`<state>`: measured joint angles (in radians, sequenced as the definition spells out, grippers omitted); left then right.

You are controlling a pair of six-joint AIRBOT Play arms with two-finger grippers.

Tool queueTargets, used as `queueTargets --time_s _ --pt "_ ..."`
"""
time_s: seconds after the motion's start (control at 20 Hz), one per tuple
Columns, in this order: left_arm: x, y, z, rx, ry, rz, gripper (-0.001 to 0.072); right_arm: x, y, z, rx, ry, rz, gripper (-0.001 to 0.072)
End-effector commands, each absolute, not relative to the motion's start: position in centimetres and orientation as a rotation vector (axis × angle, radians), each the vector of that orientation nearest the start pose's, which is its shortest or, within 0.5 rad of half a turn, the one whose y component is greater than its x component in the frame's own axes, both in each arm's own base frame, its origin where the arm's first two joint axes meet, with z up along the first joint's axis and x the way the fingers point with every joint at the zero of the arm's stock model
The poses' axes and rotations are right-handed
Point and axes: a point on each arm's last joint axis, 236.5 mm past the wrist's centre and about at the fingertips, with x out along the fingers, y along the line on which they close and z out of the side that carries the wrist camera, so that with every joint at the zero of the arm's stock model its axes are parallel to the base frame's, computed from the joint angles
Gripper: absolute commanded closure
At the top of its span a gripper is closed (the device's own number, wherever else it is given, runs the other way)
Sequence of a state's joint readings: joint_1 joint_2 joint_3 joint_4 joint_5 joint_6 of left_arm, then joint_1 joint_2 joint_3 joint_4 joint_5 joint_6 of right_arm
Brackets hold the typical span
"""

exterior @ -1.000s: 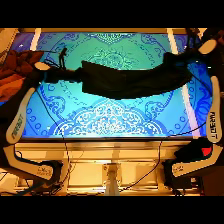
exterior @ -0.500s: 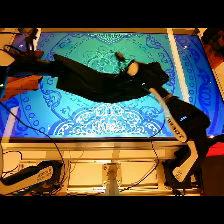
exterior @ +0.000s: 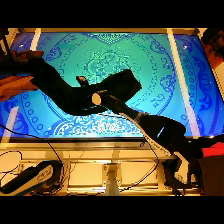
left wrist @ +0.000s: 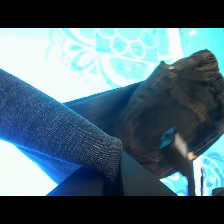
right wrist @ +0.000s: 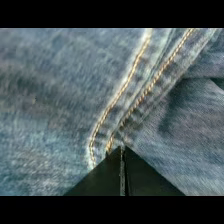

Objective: Fold the clothes and pants, and hang the long-sleeved shirts on hangers.

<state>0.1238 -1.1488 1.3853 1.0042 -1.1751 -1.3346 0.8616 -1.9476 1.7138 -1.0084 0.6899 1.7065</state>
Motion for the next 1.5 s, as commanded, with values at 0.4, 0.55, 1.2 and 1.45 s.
queueTargets --time_s 0.4,0.55,1.2,1.45 --pt "42.3 -22.4 10.4 -0.271 0.999 -0.606 0.0673 46.9 27.4 0.6 0.193 1.214 0.445 0.0683" --pt "43.3 -29.4 9.8 -0.364 0.927 -0.682 0.0673 50.0 20.7 5.0 0.276 1.112 0.348 0.0683" --pt "45.0 -39.2 10.1 -0.607 0.747 -0.687 0.0099 51.9 9.0 9.4 0.306 1.005 0.209 0.0683" --pt "44.8 -39.3 11.1 -0.603 0.723 -0.696 0.0093 52.2 9.0 9.5 0.261 0.986 0.23 0.0666"
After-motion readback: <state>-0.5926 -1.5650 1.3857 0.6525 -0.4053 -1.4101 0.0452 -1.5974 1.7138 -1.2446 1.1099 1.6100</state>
